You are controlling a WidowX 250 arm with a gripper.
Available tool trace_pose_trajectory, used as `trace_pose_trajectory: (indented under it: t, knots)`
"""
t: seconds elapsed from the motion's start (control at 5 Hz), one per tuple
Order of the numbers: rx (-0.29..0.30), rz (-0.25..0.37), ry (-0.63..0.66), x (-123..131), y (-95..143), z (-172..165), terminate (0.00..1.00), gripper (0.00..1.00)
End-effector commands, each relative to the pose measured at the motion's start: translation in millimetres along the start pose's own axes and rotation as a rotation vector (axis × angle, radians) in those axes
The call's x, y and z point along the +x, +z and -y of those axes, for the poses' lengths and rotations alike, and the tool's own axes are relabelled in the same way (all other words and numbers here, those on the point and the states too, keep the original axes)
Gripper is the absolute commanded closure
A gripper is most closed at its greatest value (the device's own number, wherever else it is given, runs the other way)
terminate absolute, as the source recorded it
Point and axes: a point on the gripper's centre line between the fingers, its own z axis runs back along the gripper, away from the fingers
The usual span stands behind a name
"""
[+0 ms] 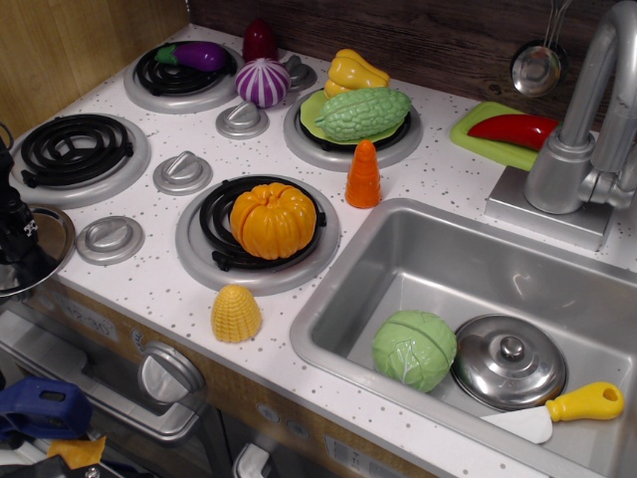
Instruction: Put lid on stove
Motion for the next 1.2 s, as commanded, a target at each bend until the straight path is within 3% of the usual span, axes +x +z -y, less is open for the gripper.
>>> trace_pose_trajectory:
  t: [0.0,0.6,0.8,1.0]
  knots:
    - [0.029,0.016,0.006,2,7,-5,0.0,1.0]
    - [0.052,0.016,0.004,5,12,-4,0.0,1.0]
    - [0.136,0.001,-0.03,11,31,-7,0.0,1.0]
    - [0.153,0.004,-0.043,15,44,-16,0.0,1.0]
